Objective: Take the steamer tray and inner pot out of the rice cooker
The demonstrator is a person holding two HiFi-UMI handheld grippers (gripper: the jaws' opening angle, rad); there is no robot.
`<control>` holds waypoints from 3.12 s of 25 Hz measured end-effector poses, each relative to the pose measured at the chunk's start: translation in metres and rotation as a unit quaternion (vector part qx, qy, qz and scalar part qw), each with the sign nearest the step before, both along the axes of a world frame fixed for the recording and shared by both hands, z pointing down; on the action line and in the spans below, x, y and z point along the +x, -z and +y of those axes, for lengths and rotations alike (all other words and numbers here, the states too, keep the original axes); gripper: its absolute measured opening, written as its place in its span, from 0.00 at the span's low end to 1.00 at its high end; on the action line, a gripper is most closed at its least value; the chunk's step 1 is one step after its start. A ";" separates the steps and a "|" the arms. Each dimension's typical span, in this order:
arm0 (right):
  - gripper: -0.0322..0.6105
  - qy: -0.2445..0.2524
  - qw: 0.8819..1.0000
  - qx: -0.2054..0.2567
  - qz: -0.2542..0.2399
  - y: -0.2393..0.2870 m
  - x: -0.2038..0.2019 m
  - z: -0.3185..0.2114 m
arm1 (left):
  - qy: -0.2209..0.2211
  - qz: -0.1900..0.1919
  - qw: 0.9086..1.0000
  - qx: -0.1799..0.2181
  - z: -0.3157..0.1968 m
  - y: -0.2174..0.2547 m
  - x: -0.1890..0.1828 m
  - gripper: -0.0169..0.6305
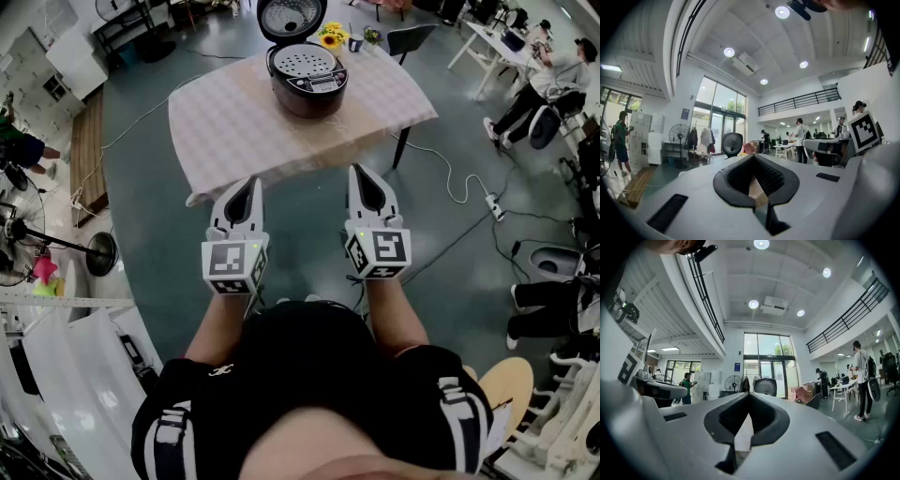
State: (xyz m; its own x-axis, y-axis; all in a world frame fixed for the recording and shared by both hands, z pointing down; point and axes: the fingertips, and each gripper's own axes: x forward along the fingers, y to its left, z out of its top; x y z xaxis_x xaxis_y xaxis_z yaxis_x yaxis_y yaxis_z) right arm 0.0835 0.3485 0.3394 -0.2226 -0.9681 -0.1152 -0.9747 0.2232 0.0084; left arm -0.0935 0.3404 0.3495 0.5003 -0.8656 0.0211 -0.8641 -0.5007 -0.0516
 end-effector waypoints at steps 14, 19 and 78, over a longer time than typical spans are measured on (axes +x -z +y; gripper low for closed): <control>0.05 0.023 1.000 -0.010 -0.006 -0.003 -0.033 -0.005 | -0.011 0.012 1.000 -0.002 0.001 0.001 -0.020 0.03; 0.05 0.014 1.000 -0.010 -0.003 0.000 -0.044 -0.014 | -0.023 0.014 1.000 0.006 -0.008 0.008 -0.028 0.03; 0.05 0.119 0.992 -0.029 -0.038 0.021 0.130 -0.535 | 0.098 -0.009 0.994 -0.037 -0.493 0.012 0.130 0.03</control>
State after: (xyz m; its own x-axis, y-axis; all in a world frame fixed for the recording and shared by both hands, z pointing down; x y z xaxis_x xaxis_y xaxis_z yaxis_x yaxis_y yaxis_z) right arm 0.2135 -0.1864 0.3182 -0.4394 -0.8942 -0.0853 -0.8913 0.4458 -0.0825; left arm 0.0363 -0.1531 0.3372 0.3204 -0.9425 0.0955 -0.9450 -0.3250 -0.0372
